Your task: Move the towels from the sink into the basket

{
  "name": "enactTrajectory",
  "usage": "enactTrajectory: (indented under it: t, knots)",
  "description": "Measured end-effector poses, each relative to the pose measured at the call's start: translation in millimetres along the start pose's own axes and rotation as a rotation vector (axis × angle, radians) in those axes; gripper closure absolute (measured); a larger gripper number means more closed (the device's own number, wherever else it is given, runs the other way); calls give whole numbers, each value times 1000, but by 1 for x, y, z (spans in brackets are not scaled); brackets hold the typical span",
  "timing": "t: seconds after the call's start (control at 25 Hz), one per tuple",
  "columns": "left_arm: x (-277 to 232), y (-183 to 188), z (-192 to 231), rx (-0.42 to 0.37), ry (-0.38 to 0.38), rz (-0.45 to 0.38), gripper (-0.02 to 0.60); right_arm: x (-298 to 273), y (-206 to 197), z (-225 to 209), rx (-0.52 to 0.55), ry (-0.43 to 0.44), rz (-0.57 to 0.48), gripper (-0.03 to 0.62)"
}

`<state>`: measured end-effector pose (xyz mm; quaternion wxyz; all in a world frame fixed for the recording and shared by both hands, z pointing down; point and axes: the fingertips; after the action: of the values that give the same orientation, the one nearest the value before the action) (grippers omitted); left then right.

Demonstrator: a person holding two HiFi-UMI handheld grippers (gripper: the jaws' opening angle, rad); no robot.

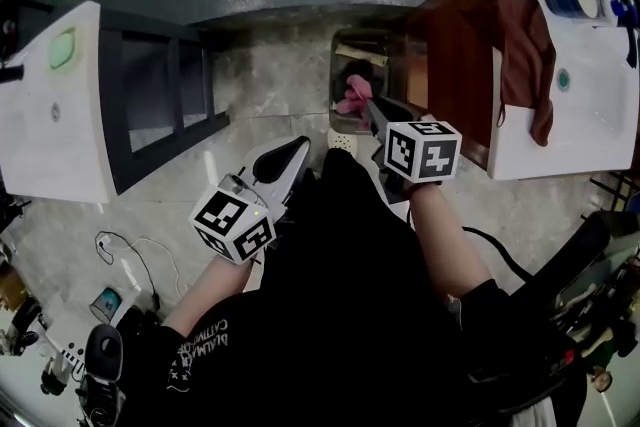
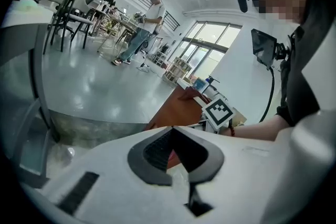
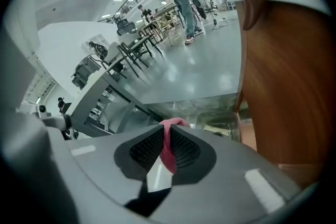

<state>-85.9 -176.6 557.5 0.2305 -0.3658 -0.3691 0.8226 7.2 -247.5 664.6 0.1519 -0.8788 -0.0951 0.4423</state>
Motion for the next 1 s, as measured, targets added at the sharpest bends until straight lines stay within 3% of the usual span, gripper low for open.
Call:
enactTrajectory:
  t: [0.28,0.52,0.64,0.84,1.0]
  knots:
    - [-22,-46,17,59,-4,102,581,-82,-29,-74,-71,-38,116,548]
    - [-37,-79,27,126,7,174,581,-121,-41,-133,-98,-152,183,548]
    - [-38,-88,36,160,22,192,581,-135,-51,-152,-126,-180,211,548]
    - [-42,-105,46,216,44,228,581,-155,-65,-170,-256,-144,262,548]
    - [-49,-112,47,241,49,248,581,-158,-70,-182,-226,-173,303,546]
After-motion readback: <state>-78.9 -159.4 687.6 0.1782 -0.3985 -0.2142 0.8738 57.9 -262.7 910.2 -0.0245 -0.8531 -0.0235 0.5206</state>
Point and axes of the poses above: the fingertips, and each gripper's own axes: x backward along the fingers, z to its left, y out of its top, and after that the axes turned 11 degrees about -x, right-handed
